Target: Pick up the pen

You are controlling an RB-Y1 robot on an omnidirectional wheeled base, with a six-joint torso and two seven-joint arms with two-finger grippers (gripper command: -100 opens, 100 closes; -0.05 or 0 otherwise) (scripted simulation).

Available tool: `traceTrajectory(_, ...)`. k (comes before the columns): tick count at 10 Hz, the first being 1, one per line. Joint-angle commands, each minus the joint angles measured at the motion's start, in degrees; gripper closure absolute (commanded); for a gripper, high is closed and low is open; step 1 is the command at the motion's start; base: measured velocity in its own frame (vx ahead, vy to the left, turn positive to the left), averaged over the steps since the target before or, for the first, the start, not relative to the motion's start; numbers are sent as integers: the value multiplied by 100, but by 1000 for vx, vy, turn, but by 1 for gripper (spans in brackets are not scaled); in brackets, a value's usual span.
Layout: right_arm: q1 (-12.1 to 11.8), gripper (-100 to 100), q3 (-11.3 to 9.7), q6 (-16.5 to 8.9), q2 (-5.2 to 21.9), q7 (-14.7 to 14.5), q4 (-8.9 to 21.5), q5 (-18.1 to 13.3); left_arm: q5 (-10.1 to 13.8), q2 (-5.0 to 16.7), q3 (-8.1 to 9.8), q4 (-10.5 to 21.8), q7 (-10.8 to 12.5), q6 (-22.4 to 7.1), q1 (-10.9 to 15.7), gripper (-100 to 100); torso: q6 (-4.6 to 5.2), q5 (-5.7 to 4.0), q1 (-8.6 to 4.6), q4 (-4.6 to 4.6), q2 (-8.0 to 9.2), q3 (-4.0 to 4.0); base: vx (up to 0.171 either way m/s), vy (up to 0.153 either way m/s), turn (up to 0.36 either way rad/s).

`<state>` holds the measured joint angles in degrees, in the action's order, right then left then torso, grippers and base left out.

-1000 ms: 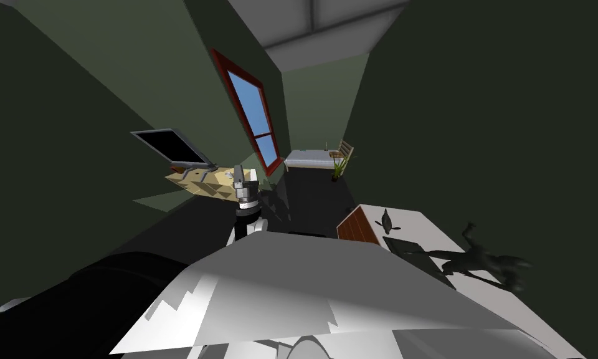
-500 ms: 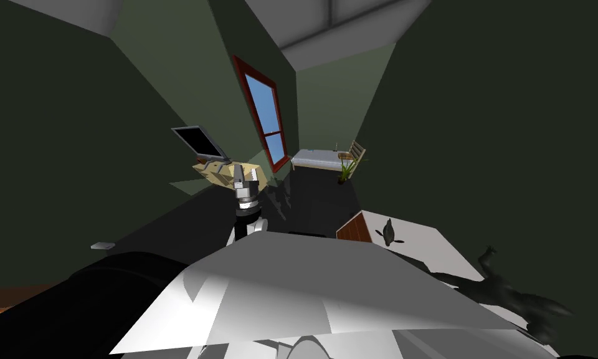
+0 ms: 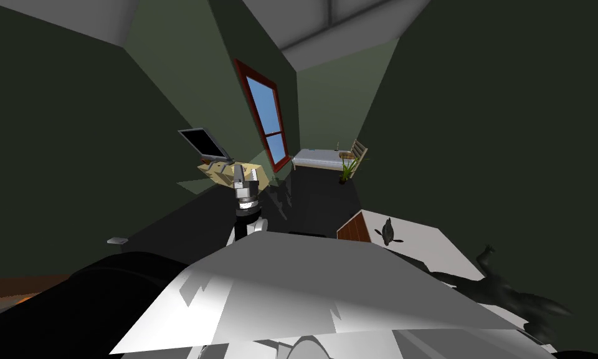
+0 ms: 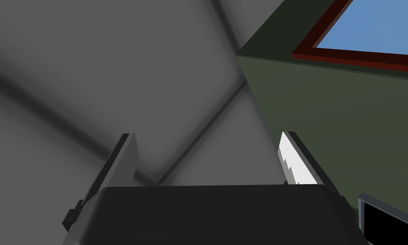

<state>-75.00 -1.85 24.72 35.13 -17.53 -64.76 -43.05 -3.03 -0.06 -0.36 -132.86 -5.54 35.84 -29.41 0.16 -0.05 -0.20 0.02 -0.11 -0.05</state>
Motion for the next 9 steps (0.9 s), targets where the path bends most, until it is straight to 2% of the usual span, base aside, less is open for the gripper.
traceTrajectory(1,0,-100,0,0,0,0,0,0,0,0,0,0,0,0,0,0,0,0,0,0,0,0,-17,1,4)
traceTrajectory(2,10,100,-2,-2,-2,-4,11,2,0,0,0,0,0,0,0,0,1,0,0,-1,-6,-3,0,0,0)
traceTrajectory(6,9,100,-5,-1,-3,-5,9,0,0,0,0,0,0,0,-1,0,1,2,0,-4,-14,-9,-1,-1,2)
traceTrajectory(7,9,0,-5,0,-3,-6,9,0,0,0,0,0,0,0,-1,0,1,2,-1,-4,-15,-9,0,0,0)
traceTrajectory(8,-156,100,42,32,39,18,-133,-15,0,0,0,0,0,0,-1,0,1,2,-1,-4,-15,-9,24,-4,-37)
traceTrajectory(9,-283,100,87,78,80,33,-228,-22,0,0,0,0,0,0,-1,0,3,4,0,-7,-21,-13,47,-8,-62)
